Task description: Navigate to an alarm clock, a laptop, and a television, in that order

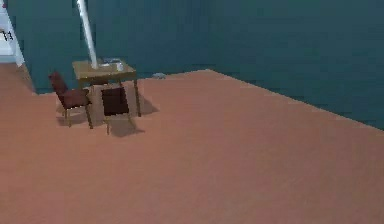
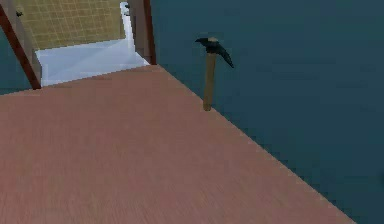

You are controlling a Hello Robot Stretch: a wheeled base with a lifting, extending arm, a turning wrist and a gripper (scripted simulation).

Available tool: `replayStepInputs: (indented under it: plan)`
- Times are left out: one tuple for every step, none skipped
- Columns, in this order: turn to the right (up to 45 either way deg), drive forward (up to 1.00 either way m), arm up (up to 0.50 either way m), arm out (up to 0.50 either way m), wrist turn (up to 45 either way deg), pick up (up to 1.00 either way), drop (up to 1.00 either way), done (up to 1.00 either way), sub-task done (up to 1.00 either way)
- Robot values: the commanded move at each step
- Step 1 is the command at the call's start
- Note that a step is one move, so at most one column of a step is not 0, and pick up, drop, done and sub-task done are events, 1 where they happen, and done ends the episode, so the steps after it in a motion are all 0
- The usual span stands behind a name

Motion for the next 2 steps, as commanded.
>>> replayStepInputs:
  plan:
    - [0.0, 1.00, 0.00, 0.00, 0.0, 0.00, 0.00, 0.00, 0.00]
    - [-3.0, 0.00, 0.00, 0.00, 0.0, 0.00, 0.00, 0.00, 0.00]
